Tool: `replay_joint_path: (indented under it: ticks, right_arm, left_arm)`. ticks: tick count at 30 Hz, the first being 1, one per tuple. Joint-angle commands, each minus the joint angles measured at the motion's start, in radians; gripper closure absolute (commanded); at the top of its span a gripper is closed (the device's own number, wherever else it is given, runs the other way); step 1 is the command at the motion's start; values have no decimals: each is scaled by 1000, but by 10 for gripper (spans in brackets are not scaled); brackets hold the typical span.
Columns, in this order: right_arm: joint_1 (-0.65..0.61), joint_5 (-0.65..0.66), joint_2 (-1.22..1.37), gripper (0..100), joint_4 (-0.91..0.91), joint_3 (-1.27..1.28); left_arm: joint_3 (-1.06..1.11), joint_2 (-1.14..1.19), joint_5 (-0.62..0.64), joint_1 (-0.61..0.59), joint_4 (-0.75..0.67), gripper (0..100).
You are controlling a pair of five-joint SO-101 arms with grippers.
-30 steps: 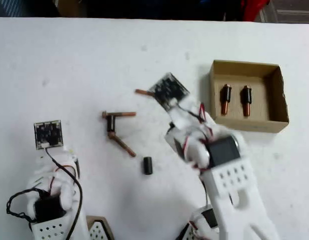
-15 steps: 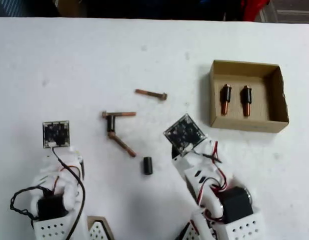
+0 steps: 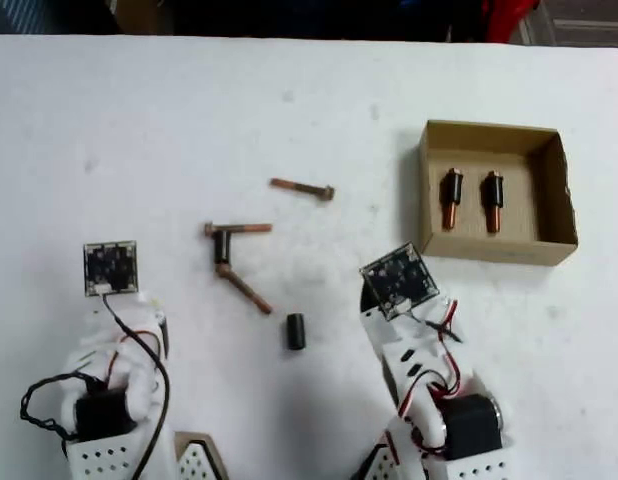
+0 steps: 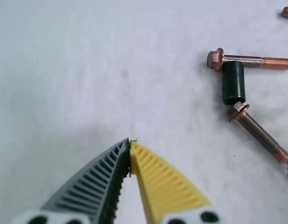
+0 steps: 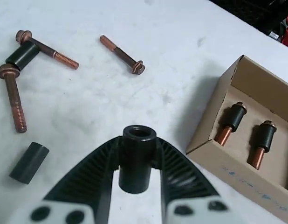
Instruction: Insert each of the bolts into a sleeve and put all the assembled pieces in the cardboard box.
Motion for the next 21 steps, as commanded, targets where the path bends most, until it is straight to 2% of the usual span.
replay_joint_path:
  ticks: [1, 15, 21]
  right_arm:
    - [13, -17, -41, 983, -27, -2]
    - [39, -75, -53, 983, -65, 71]
    - [41, -77, -53, 983, -85, 97]
  left_arm:
    - [-48, -4, 109, 13, -29, 976]
    - [-445, 13, 54, 15, 140, 976]
    - [-677, 294, 58, 22, 170, 976]
